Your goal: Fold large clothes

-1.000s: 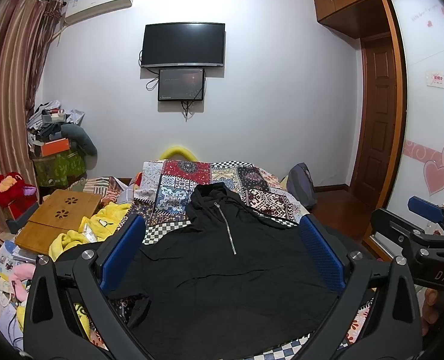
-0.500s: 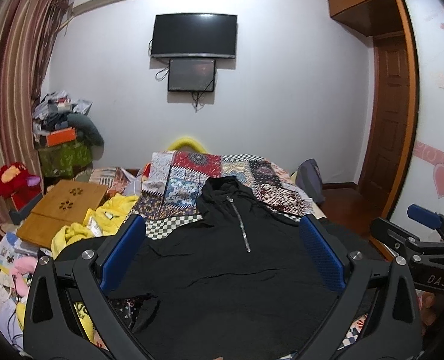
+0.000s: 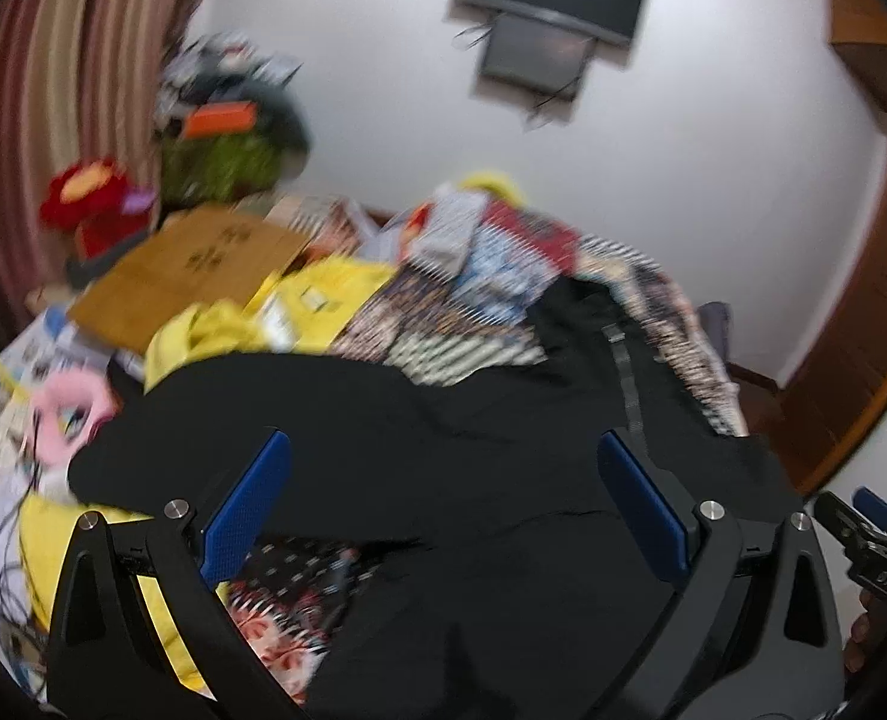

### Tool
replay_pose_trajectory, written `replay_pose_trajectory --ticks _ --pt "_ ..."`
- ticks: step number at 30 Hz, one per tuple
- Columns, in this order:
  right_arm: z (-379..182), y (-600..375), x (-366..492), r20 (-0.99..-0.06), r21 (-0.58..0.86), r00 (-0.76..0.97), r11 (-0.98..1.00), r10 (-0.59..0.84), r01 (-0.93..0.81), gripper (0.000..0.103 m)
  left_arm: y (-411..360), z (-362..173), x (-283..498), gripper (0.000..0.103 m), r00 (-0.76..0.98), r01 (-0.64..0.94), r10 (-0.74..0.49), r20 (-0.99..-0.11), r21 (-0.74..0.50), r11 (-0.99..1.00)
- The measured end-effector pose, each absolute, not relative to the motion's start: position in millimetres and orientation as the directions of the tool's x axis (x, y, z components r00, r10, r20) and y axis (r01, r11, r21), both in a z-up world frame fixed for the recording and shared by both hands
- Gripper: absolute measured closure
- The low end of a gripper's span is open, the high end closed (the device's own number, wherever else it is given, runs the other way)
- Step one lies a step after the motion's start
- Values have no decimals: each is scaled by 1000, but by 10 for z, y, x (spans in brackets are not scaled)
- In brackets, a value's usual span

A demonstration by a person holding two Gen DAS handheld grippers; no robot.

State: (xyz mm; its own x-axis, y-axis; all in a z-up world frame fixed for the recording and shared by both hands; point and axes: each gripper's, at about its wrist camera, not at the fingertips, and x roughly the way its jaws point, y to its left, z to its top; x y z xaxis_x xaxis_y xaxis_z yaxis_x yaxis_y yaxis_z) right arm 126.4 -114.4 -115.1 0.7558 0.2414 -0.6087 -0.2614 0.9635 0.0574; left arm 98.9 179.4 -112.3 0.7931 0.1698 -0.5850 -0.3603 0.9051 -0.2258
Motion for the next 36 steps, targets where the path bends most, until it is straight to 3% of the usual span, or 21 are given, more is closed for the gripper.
replay_pose_trajectory --ticks 9,16,18,20,25,28,32,36 --pt "-1488 -925 1678 -711 12 669 955 216 -296 0 2654 -1997 1028 0 650 -525 85 -755 -365 769" --pt "-1744 -790 1961 -792 30 570 947 217 -320 0 3087 -2473 969 0 625 -566 -32 -780 -481 669" --pt "-1827 -717 2062 -816 35 535 944 216 -329 0 3207 -2617 958 4 625 -587 -65 -778 -523 618" --pt "-1931 -673 2111 -845 25 498 944 196 -329 0 3313 -2753 959 18 596 -627 -54 -801 -506 592" --pt "-2072 -596 2142 -882 9 437 935 175 -355 0 3432 -2904 1013 20 617 -623 -74 -784 -544 562" --pt "-2087 -588 2129 -889 6 425 930 174 -367 0 3478 -2918 1064 31 624 -625 -48 -780 -535 569" --pt "-2074 -575 2098 -888 1 428 931 169 -365 0 3571 -2958 1112 64 610 -654 -2 -792 -505 563" --pt "-2046 -576 2117 -883 -4 440 934 165 -358 0 3650 -2867 1164 86 593 -665 21 -805 -474 577"
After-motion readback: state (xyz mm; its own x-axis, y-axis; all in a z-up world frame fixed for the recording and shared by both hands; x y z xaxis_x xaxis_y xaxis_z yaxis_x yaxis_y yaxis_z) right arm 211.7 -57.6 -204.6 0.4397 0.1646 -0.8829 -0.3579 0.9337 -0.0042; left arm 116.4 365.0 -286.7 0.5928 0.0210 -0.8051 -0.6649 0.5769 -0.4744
